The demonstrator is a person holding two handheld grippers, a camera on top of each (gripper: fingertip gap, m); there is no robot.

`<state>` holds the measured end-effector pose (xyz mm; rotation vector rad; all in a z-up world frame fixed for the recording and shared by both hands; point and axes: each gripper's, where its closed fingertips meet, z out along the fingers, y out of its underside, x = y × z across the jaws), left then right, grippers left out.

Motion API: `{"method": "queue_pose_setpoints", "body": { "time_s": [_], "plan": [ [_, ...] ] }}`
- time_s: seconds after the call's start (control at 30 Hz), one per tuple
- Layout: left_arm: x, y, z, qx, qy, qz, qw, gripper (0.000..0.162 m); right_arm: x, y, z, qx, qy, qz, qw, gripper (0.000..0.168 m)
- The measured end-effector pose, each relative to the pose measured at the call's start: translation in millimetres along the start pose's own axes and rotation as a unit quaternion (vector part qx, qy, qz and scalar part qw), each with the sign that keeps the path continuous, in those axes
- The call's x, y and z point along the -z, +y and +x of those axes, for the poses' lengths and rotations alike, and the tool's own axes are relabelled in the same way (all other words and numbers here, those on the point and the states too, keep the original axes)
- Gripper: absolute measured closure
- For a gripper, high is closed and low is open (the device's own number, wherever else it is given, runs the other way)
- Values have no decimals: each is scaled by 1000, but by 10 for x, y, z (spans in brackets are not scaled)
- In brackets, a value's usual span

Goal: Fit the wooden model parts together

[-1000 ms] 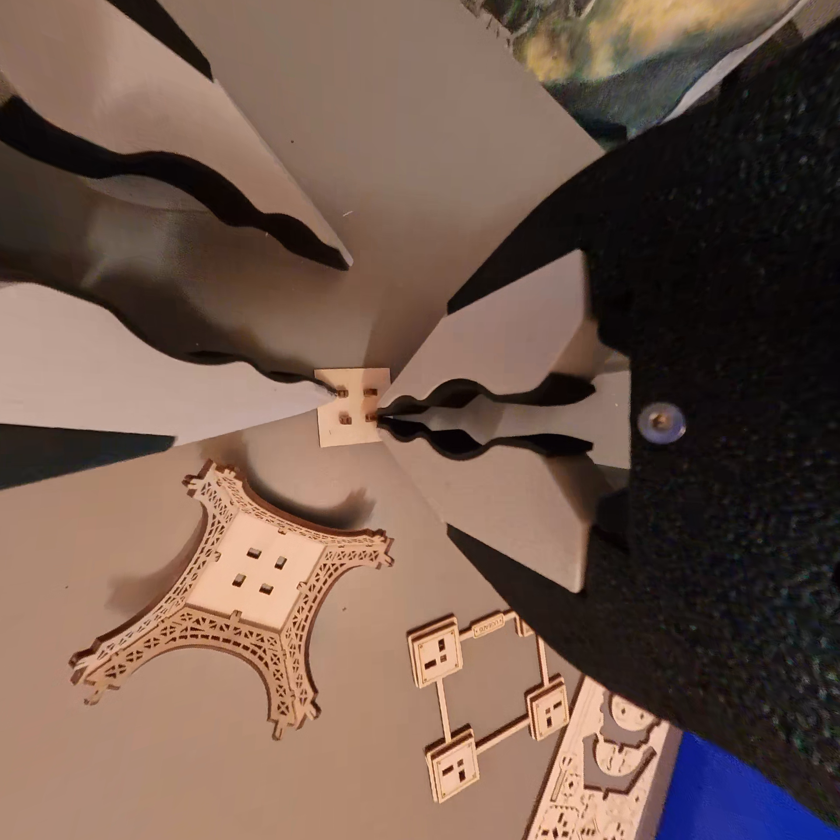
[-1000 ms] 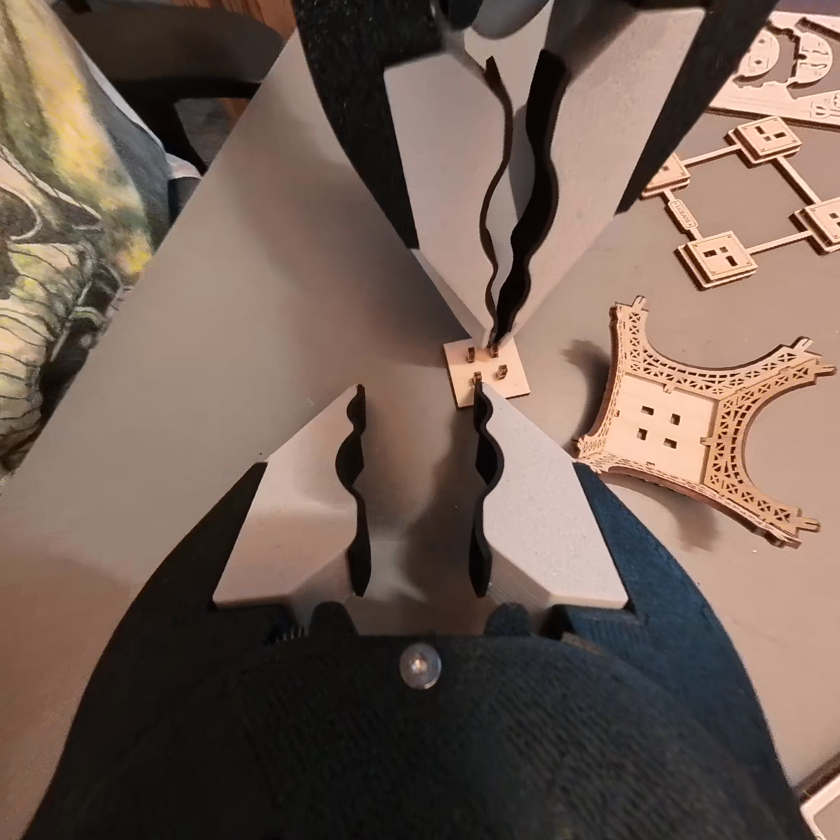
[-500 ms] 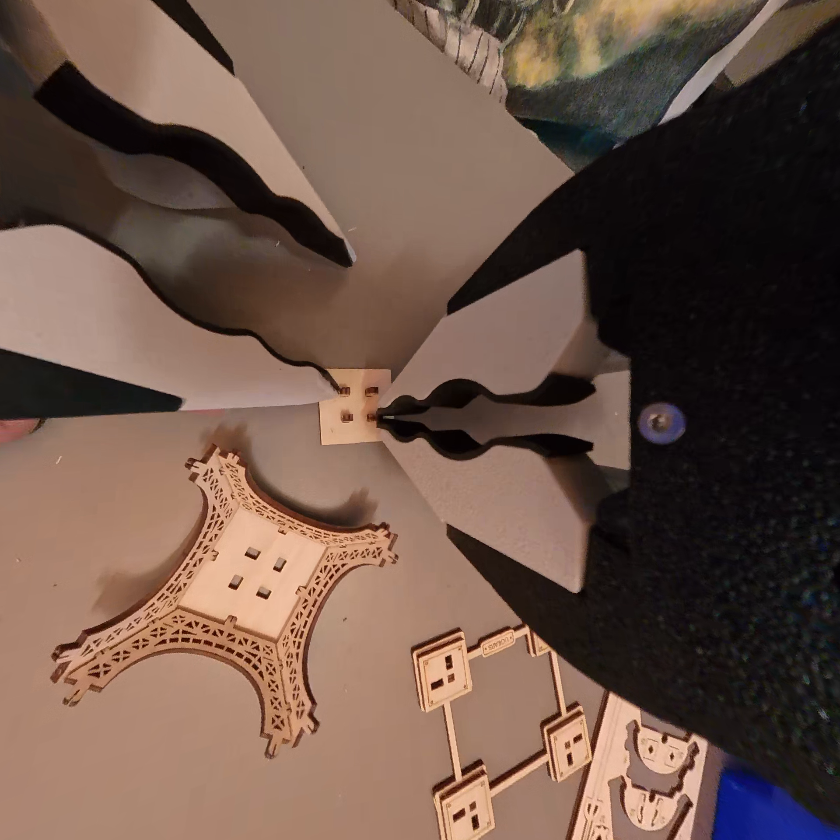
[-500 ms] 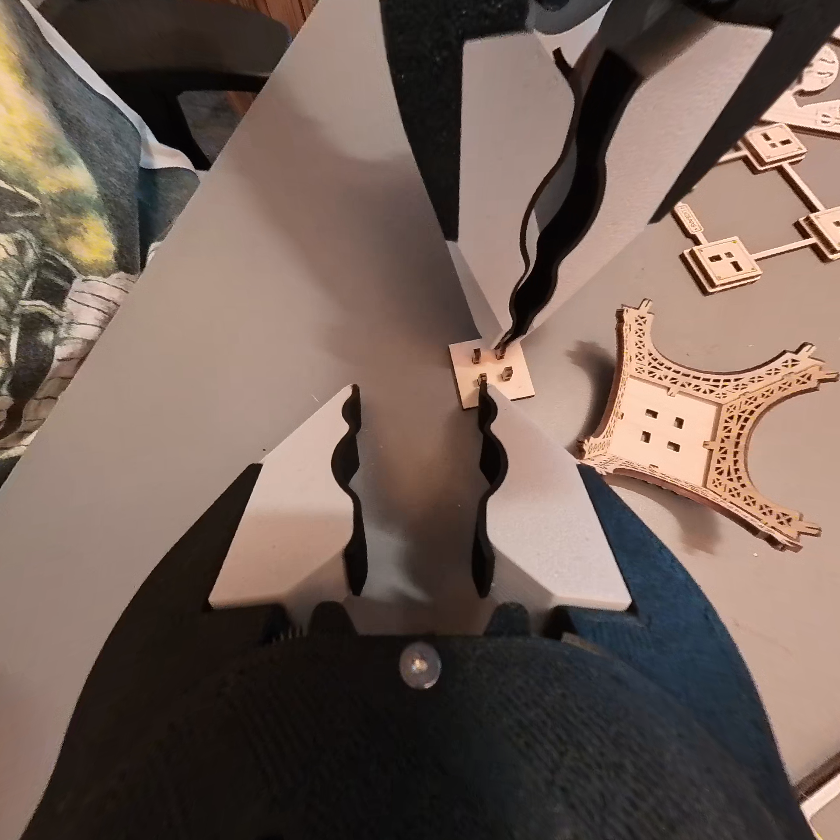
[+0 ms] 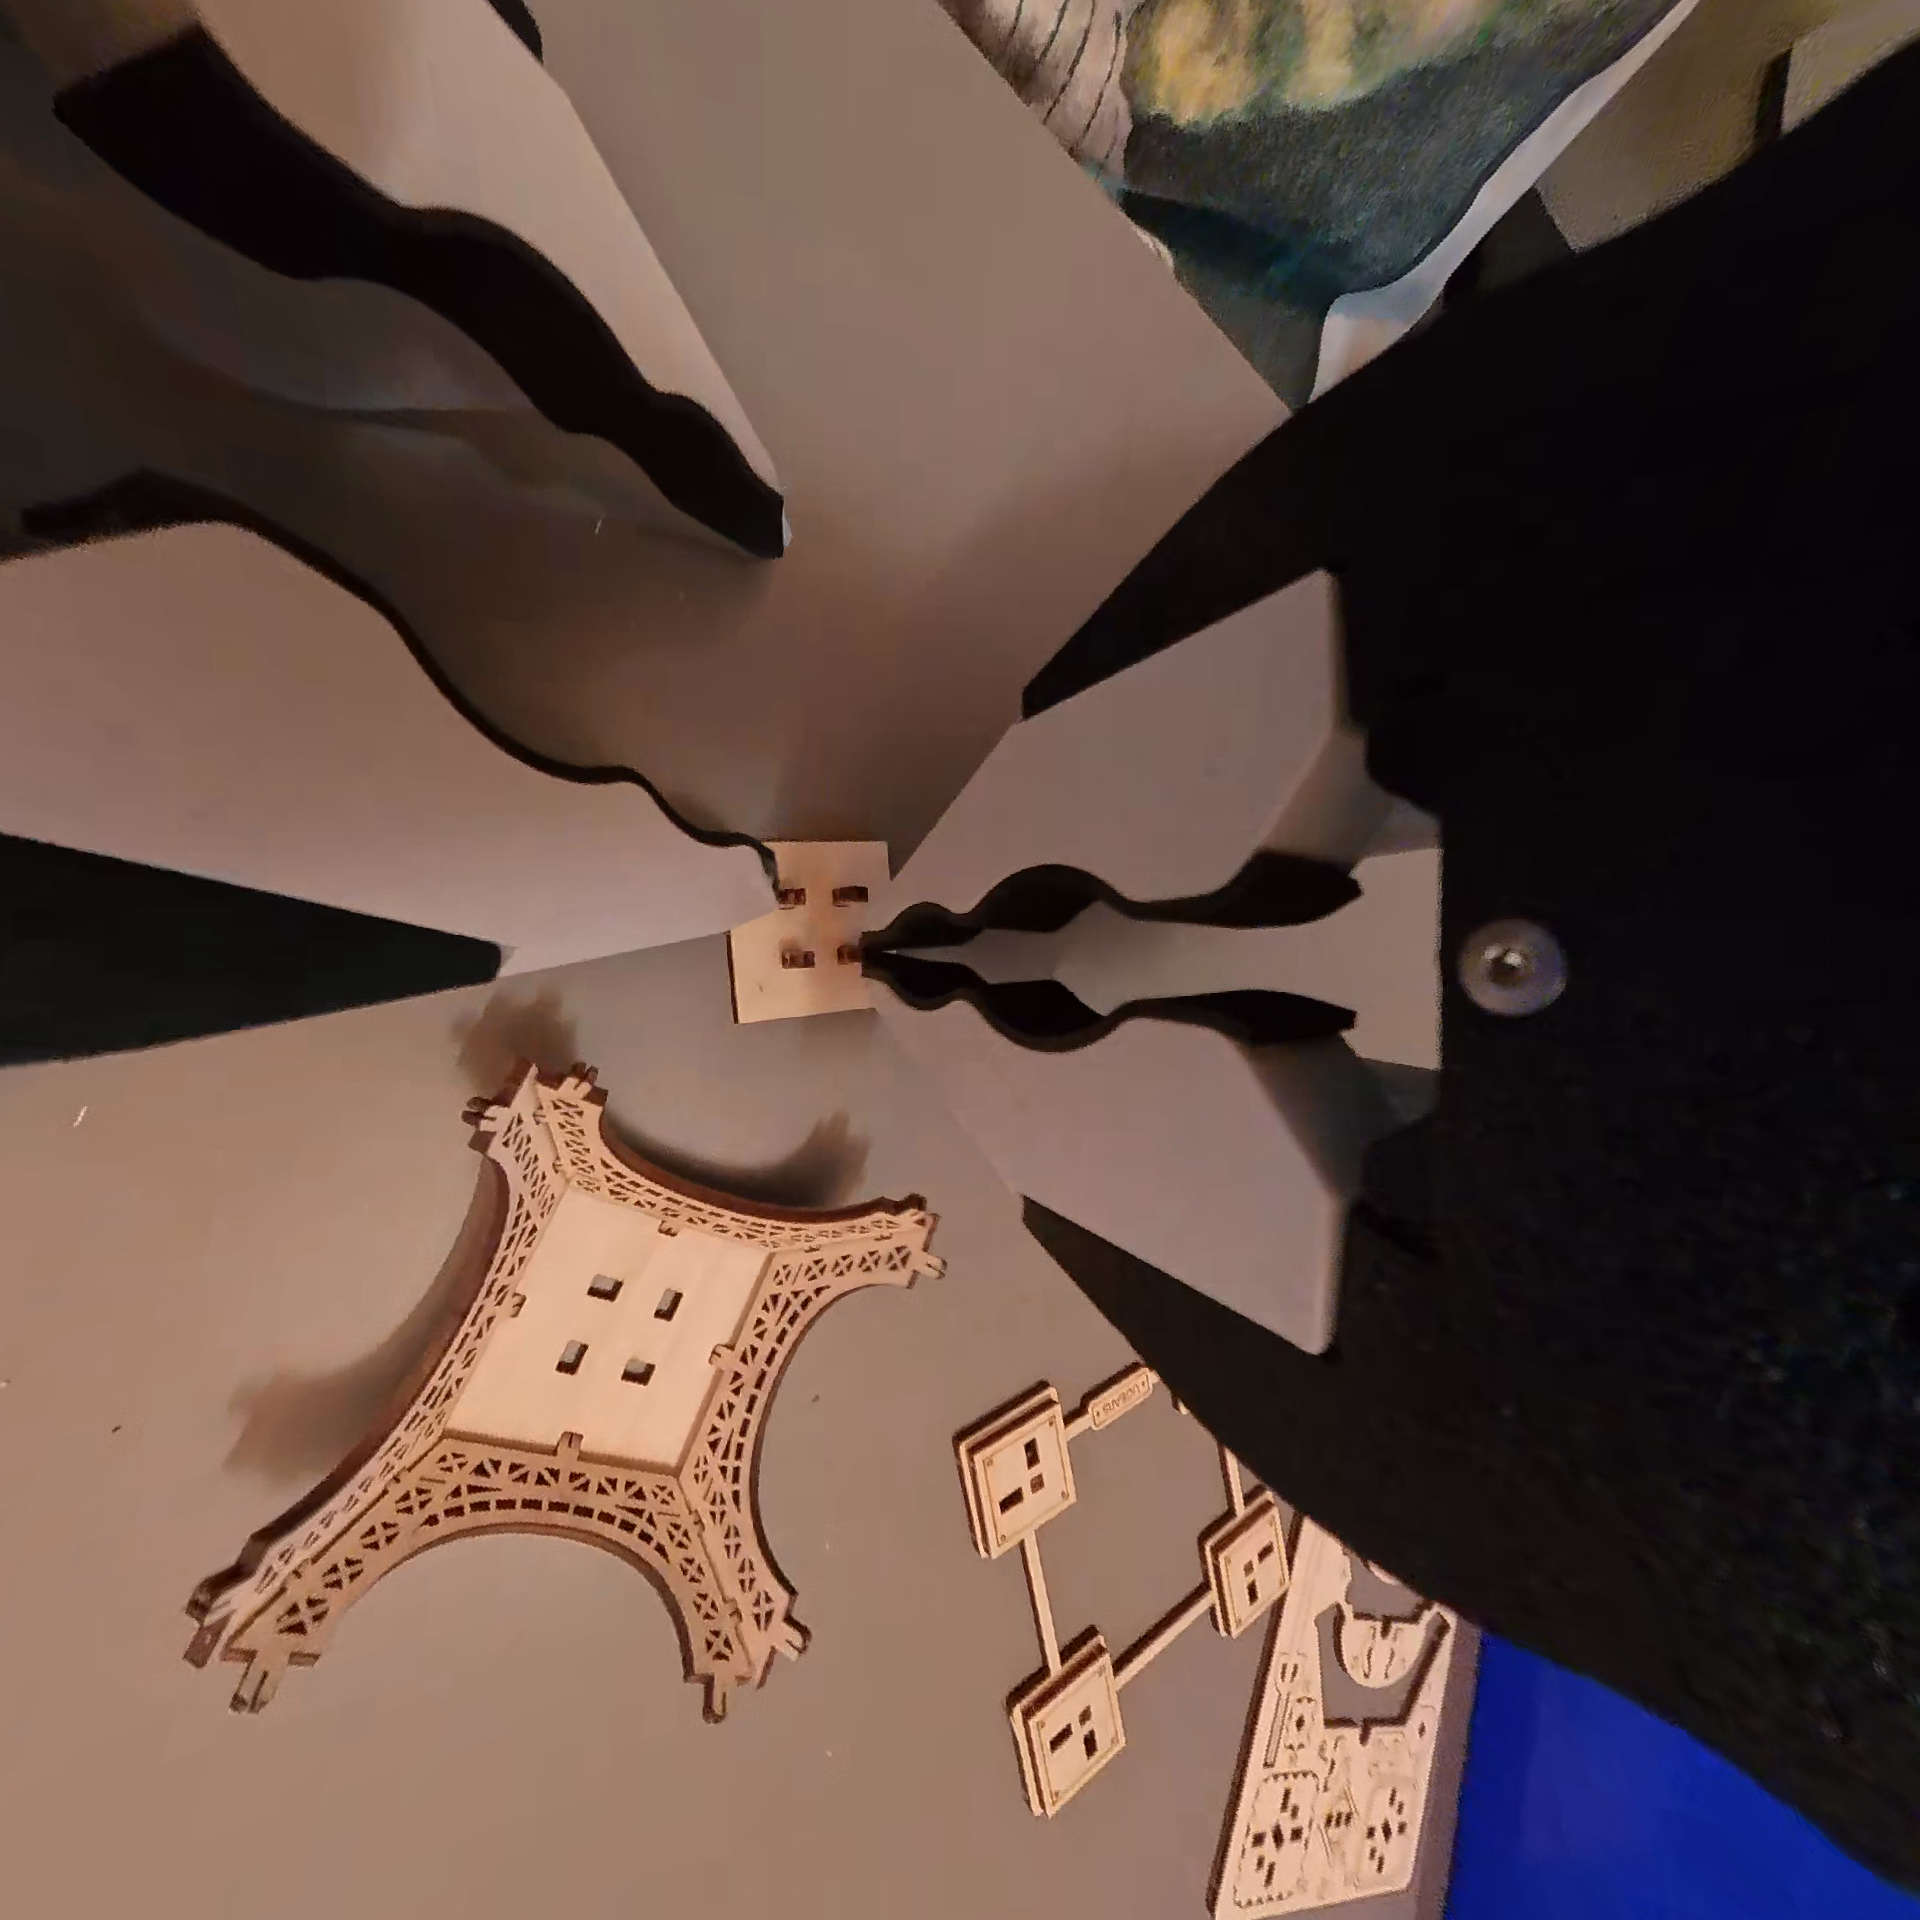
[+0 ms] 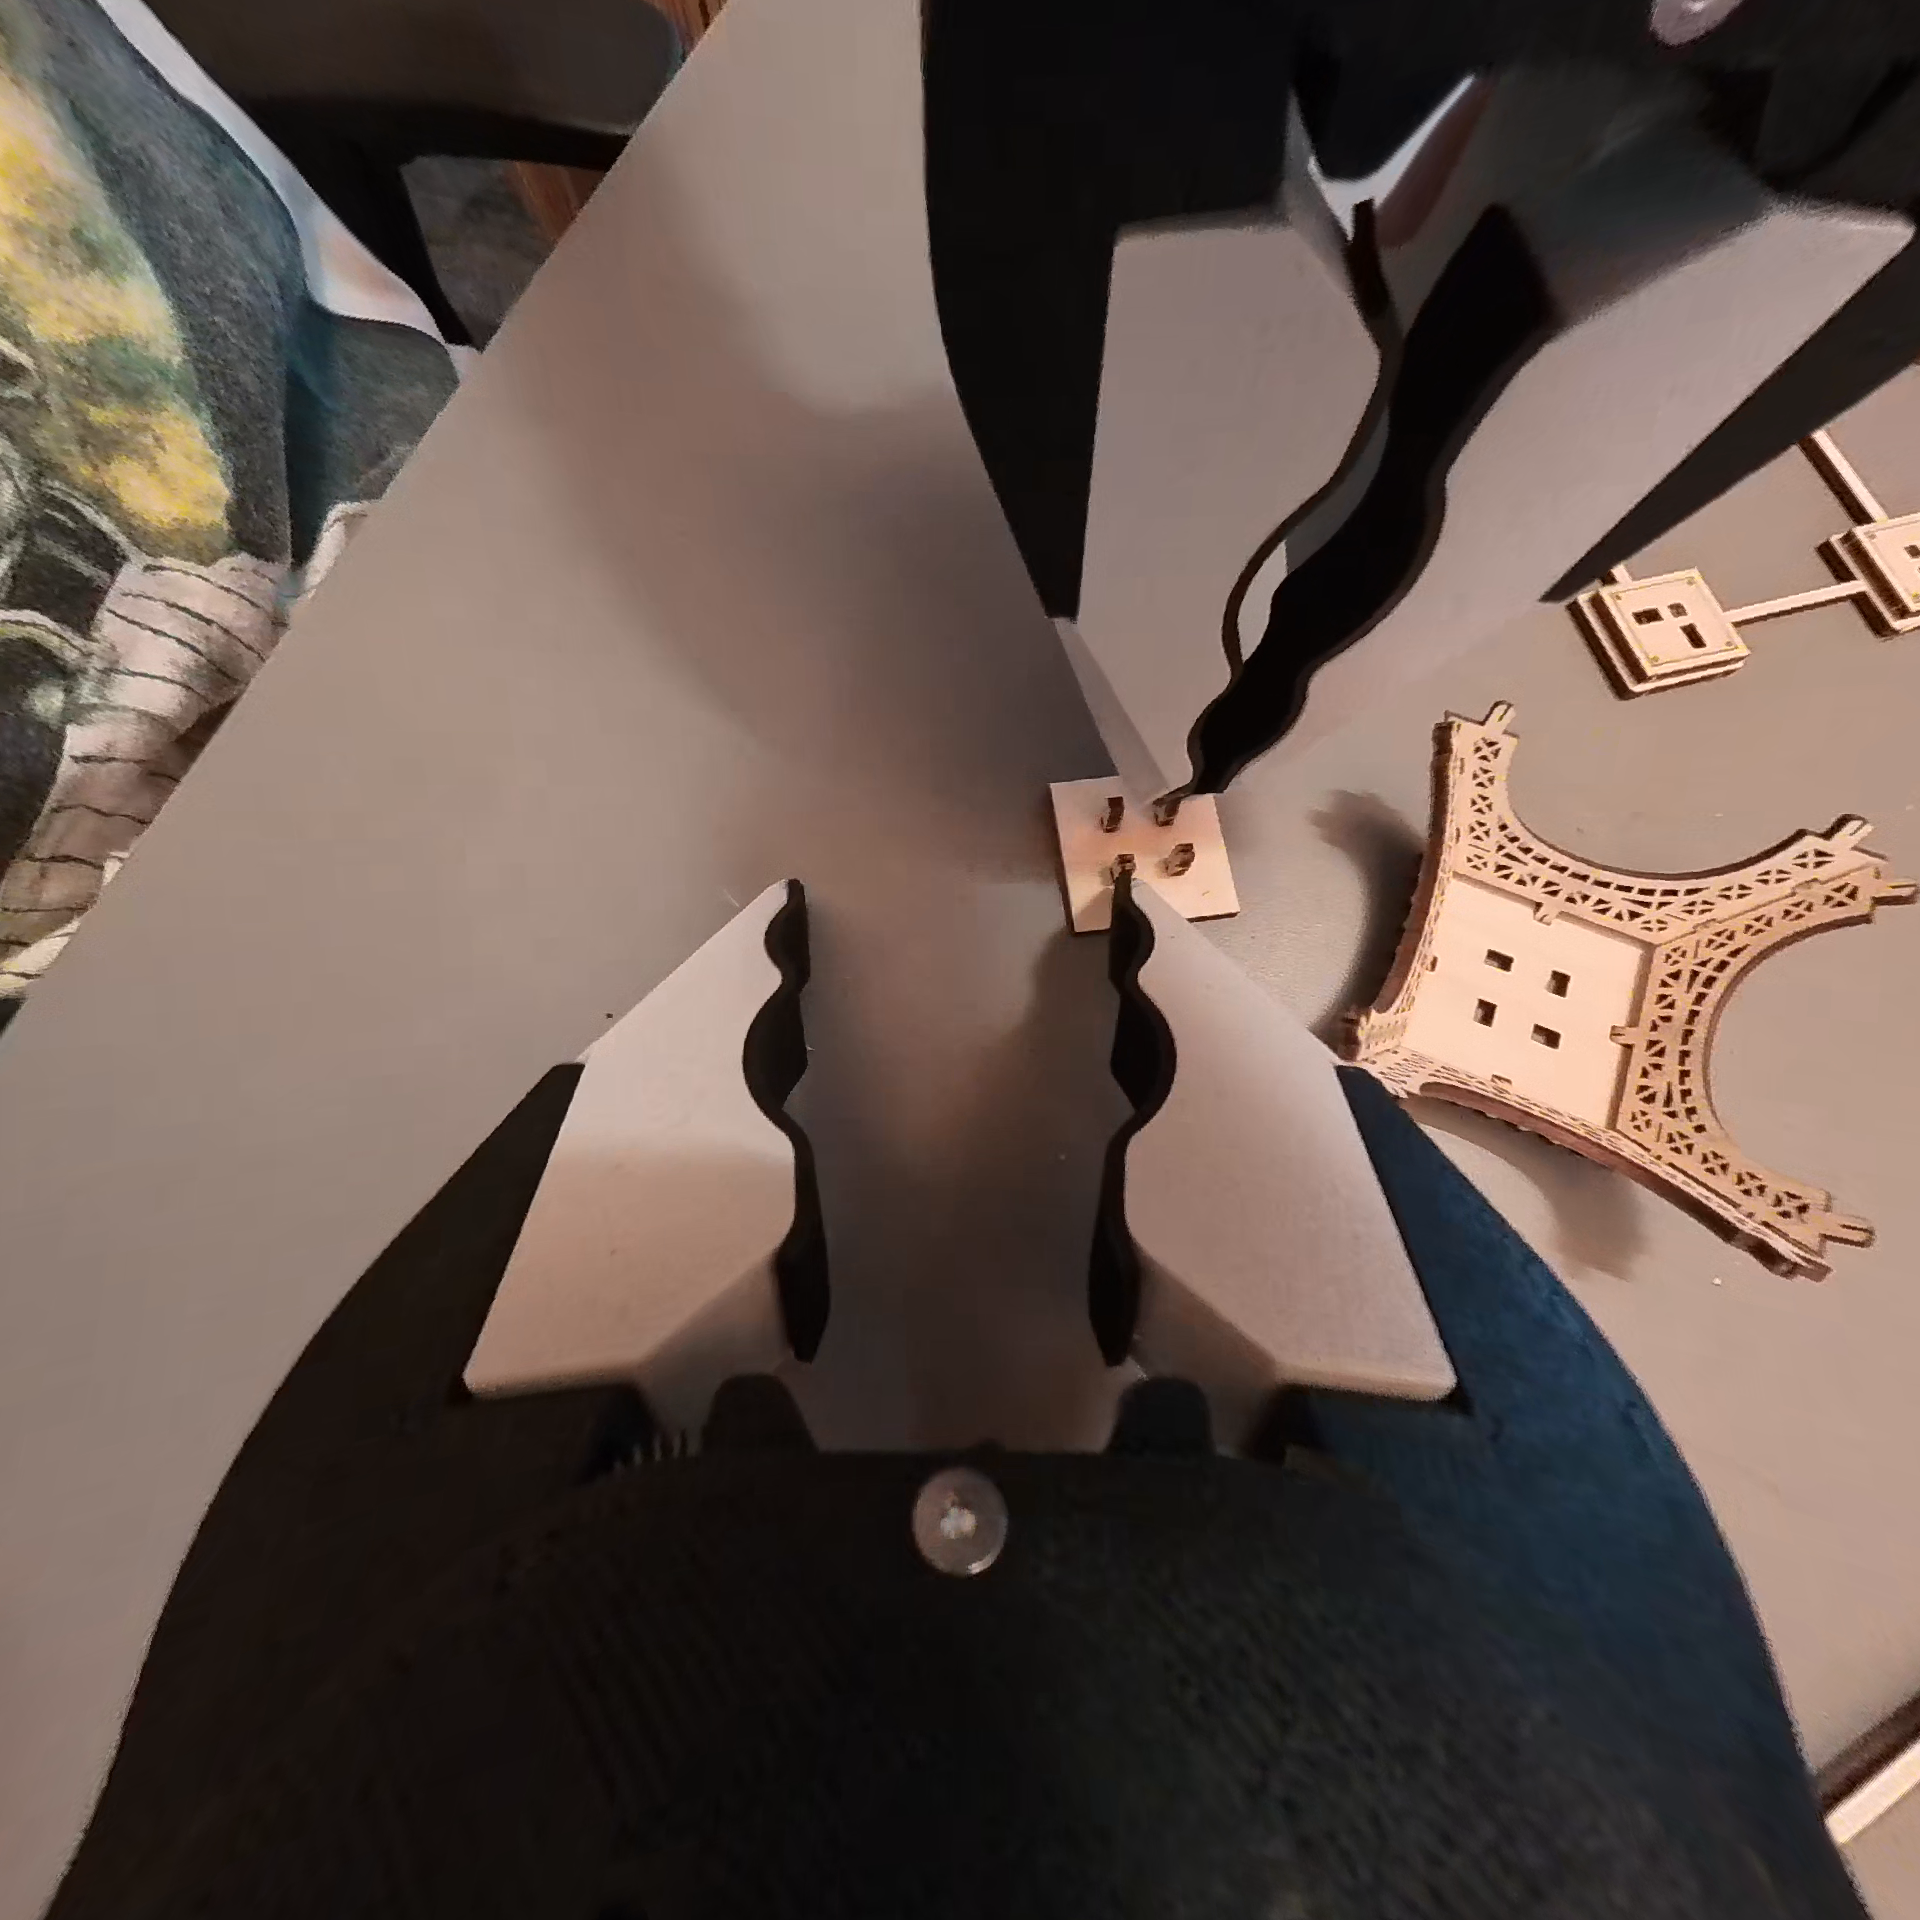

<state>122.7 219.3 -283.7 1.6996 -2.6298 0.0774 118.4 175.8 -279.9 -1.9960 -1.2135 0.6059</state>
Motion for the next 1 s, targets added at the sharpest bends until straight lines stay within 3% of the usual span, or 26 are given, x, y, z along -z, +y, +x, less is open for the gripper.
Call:
{"method": "queue_pose_setpoints", "body": {
  "time_s": [0.7, 1.0],
  "plan": [
    [3, -13, -33, -28, 32, -73, 996, 162, -19, 15, 36, 14, 22, -5, 1000, 116],
    [4, -15, -38, -61, 7, -121, 991, 162, -22, 19, 37, 17, 24, -6, 1000, 115]
  ]
}}
